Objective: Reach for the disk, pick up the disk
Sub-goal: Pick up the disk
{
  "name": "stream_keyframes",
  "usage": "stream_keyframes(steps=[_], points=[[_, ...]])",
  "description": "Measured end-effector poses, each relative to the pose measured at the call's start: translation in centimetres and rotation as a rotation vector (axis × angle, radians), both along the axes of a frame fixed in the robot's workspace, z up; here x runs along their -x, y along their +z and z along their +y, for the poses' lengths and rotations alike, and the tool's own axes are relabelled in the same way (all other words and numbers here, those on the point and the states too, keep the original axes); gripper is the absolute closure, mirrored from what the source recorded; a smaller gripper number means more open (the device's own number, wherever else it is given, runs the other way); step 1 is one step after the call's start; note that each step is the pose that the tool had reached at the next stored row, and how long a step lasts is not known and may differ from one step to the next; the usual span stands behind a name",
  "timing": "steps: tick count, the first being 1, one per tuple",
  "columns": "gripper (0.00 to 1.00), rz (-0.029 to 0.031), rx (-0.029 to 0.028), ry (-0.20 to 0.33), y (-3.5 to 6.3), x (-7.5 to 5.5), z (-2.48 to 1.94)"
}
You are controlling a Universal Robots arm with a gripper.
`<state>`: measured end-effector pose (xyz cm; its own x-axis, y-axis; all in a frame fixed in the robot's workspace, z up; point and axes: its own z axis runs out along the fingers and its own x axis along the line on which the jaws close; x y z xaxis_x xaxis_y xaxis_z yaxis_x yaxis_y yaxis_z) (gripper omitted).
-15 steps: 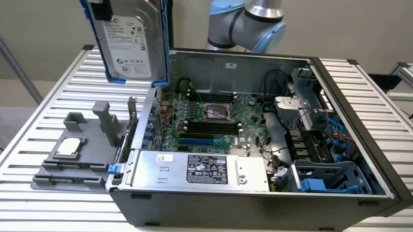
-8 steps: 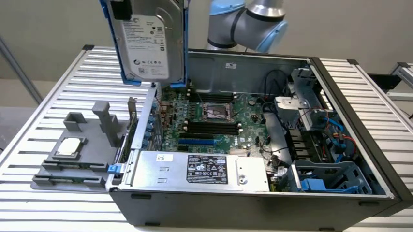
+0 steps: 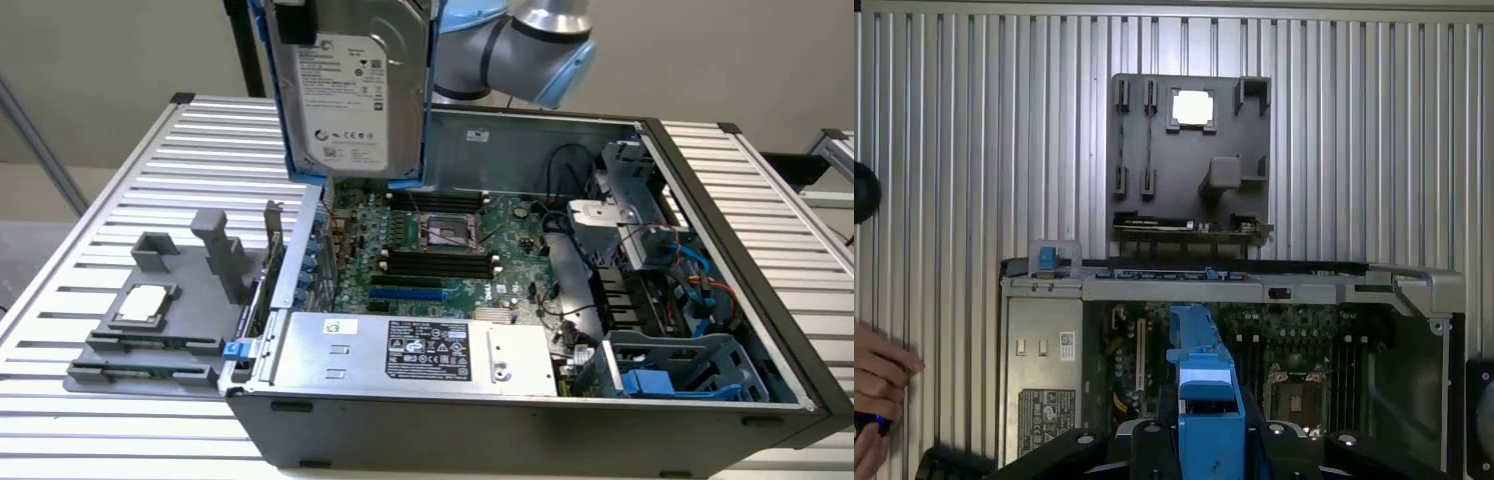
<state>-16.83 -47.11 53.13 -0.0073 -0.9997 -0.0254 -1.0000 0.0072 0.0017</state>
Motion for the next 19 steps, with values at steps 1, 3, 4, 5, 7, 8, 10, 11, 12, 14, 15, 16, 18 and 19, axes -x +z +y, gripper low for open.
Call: stream_keyframes(steps=[1, 3, 4, 5, 7, 8, 10, 11, 12, 14, 15, 16, 18, 19], points=[[0.67, 0.0000, 0.0000, 0.000, 0.07, -0.4, -0.19], [0.67, -0.0001, -0.0008, 0.000, 0.16, -1.2, -0.55], [0.67, 0.0000, -0.0016, 0.000, 0.20, -1.6, -0.73], [0.67, 0.0000, -0.0026, 0.000, 0.24, -2.0, -0.89], [0.67, 0.0000, -0.0052, 0.000, 0.31, -2.9, -1.20], [0.67, 0.0001, -0.0068, 0.000, 0.34, -3.3, -1.34], [0.67, 0.0000, -0.0106, 0.000, 0.40, -4.2, -1.62], [0.67, 0.0000, -0.0125, 0.000, 0.43, -4.6, -1.76], [0.67, 0.0000, -0.0144, 0.000, 0.45, -5.0, -1.89], [0.67, 0.0000, -0.0181, 0.000, 0.50, -5.9, -2.17], [0.67, 0.0000, -0.0199, 0.000, 0.53, -6.3, -2.31], [0.67, 0.0000, -0.0218, 0.000, 0.55, -6.8, -2.45], [0.67, 0.0000, -0.0256, 0.000, 0.60, -7.6, -2.73], [0.67, 0.0000, -0.0274, 0.000, 0.62, -8.1, -2.87]])
